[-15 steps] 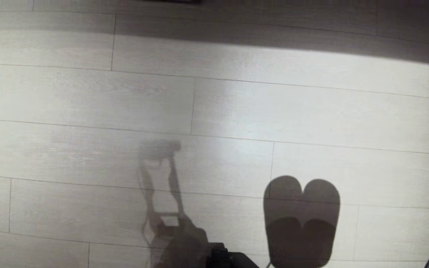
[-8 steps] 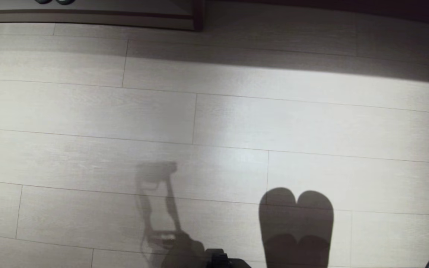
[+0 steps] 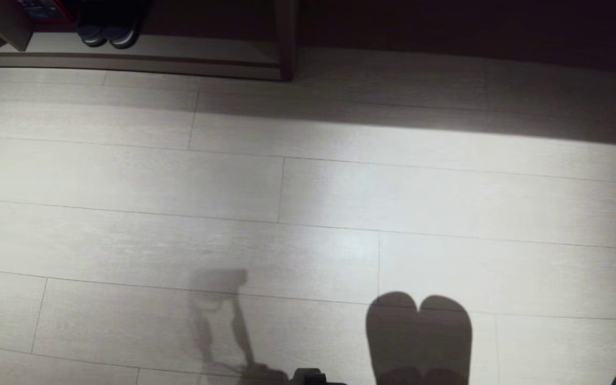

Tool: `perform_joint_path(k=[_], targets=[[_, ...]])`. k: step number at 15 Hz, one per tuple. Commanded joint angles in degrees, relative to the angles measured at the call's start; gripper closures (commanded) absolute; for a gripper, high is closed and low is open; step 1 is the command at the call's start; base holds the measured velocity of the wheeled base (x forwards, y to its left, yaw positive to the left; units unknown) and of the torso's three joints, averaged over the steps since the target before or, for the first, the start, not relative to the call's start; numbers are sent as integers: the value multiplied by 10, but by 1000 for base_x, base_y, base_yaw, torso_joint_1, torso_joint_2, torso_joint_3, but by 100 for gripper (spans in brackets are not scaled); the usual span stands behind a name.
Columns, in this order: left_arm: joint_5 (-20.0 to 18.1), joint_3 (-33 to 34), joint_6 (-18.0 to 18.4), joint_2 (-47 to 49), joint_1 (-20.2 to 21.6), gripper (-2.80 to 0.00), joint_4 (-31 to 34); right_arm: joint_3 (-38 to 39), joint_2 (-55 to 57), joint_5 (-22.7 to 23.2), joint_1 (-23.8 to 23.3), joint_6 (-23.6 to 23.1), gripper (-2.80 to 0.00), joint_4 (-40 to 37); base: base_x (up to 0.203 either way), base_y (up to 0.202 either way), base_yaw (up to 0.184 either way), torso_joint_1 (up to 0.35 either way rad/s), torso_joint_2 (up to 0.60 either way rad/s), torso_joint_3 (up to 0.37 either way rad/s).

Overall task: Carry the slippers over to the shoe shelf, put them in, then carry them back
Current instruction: Place the slippers into the shoe cabinet

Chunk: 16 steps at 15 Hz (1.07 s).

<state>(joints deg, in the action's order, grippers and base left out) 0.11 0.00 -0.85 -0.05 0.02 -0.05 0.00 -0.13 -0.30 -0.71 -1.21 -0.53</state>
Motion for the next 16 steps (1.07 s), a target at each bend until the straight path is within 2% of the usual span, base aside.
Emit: perform_joint_path(k=[1, 16], targets=[[0, 1, 0, 0, 0, 0, 0, 0, 0, 0, 0, 0, 0, 0, 0, 0, 0, -1, 3, 202], [0, 1, 0, 0, 0, 0, 0, 1, 0, 0, 0, 0, 0, 0, 0, 0, 0, 3, 2, 204]])
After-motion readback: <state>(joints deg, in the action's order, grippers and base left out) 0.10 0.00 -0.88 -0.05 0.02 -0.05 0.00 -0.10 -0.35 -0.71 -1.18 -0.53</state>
